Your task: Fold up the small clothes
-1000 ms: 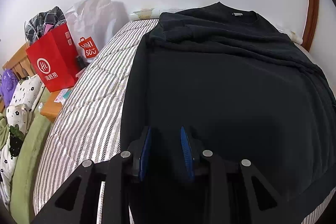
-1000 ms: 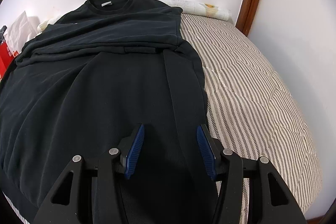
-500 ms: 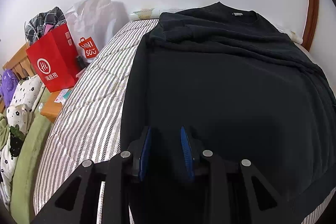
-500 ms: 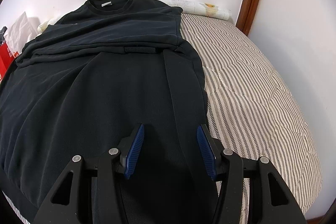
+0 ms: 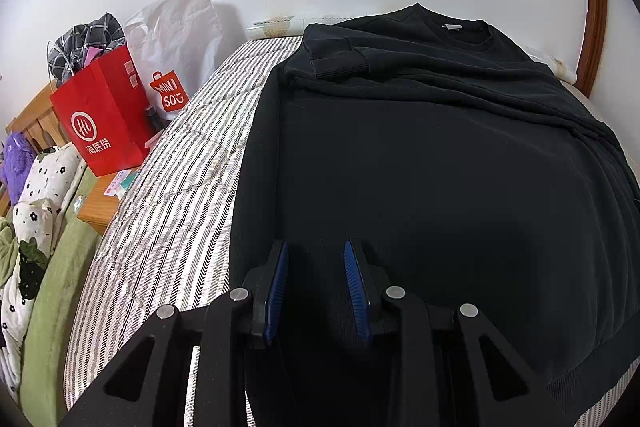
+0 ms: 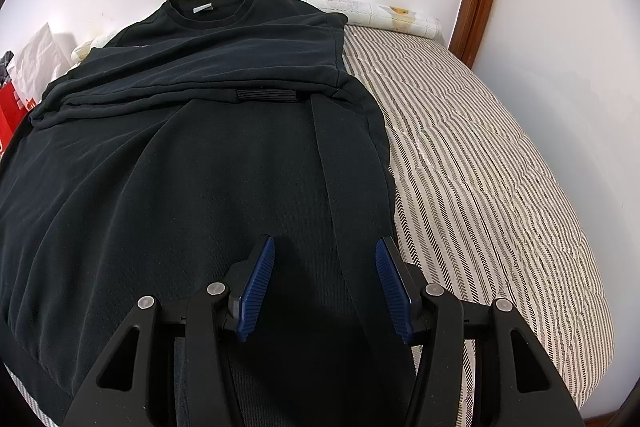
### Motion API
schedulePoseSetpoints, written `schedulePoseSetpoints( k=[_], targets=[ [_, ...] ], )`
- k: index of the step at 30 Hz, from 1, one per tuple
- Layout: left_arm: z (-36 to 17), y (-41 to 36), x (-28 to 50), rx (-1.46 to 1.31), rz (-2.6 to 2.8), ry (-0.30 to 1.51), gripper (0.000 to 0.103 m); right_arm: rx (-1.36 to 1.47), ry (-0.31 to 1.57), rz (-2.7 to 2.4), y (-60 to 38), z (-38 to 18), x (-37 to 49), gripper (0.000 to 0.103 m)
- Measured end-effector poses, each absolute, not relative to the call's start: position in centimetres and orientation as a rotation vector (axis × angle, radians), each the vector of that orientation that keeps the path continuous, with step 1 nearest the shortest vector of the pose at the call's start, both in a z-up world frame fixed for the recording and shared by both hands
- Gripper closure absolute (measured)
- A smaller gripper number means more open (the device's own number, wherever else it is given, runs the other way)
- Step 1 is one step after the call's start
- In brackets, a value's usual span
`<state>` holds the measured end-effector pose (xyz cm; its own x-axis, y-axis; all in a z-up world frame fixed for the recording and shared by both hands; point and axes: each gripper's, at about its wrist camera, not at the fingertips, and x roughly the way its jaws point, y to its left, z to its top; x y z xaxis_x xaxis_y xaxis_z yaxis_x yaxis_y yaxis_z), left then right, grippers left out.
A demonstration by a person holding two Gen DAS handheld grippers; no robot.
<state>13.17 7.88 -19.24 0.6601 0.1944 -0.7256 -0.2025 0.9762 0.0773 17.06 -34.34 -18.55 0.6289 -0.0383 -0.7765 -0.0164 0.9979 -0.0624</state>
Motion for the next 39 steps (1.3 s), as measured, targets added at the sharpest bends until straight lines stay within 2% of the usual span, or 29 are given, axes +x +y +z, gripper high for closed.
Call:
schedulePoseSetpoints(
  k=[27,30,36,39],
  targets=[
    [-19.2,8.3,13.1,-0.026,0.214,0.819,0.075,-0.052,0.886,-0.010,-34.5,-18.5,16.9,0.051],
    [-19.1,9.1,12.9,-0.085,0.147,0.813,0.068,-0.043,0.884,-0.009,-35.0,-18.3,16.4,0.051],
    [-18.8,9.2,10.6,-0.021,0.038,0.829,0.067,-0.111,0.885,0.023,-35.6,-18.1,13.5,0.046],
    [-18.5,9.9,8.9,-0.064,0.005,0.813,0.064,-0.078,0.887,0.035,-37.0,-18.3,11.6,0.045]
  ],
)
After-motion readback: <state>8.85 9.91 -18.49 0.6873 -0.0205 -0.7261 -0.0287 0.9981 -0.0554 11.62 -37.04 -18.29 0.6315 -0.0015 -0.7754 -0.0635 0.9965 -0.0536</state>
